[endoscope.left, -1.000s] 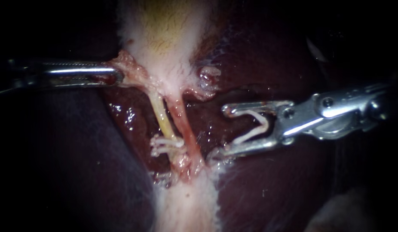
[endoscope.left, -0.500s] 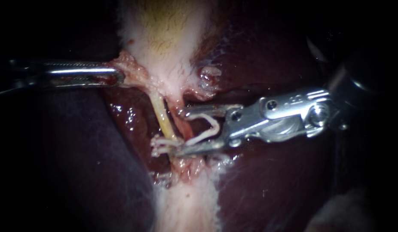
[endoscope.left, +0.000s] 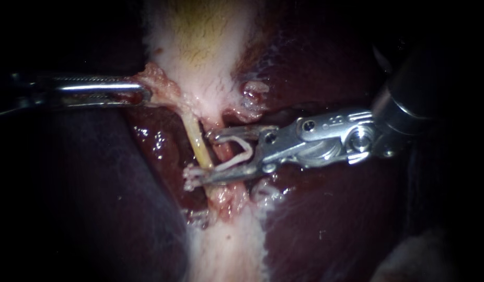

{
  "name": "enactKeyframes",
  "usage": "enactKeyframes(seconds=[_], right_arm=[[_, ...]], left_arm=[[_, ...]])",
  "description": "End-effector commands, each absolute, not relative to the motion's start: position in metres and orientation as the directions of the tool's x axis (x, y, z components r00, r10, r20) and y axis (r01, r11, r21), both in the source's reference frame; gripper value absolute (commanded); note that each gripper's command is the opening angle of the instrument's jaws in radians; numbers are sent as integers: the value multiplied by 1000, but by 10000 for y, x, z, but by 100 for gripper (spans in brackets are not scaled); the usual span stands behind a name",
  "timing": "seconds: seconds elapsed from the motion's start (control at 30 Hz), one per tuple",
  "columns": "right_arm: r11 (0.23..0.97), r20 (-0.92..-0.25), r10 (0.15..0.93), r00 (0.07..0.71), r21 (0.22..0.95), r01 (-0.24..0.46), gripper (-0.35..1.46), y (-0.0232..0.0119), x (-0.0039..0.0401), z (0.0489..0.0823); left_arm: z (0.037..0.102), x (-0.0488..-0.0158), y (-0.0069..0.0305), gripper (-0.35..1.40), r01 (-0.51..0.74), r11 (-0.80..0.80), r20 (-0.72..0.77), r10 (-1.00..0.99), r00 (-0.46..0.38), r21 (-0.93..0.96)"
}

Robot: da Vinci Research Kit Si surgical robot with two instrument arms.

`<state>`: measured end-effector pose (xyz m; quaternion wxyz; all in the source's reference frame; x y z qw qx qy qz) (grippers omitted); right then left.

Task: Clipping third clip left tube

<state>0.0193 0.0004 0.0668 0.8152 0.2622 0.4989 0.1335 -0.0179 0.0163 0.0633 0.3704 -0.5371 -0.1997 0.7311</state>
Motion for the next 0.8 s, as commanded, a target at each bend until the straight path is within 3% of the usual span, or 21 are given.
enactKeyframes(seconds=[0.03, 0.63, 0.8], right_arm=[[827, -744, 479, 466, 560, 43, 50, 6, 193, 669], [808, -727, 501, 469, 587, 46, 50, 20, 244, 680], [795, -730, 532, 429, 605, 42, 50, 21, 250, 677]], left_arm=[[633, -179, 163, -35, -327, -646, -637, 756, -149, -690], [633, -179, 162, -35, -328, -646, -638, 756, -149, -689], [634, -180, 162, -35, -328, -646, -638, 756, -148, -689]])
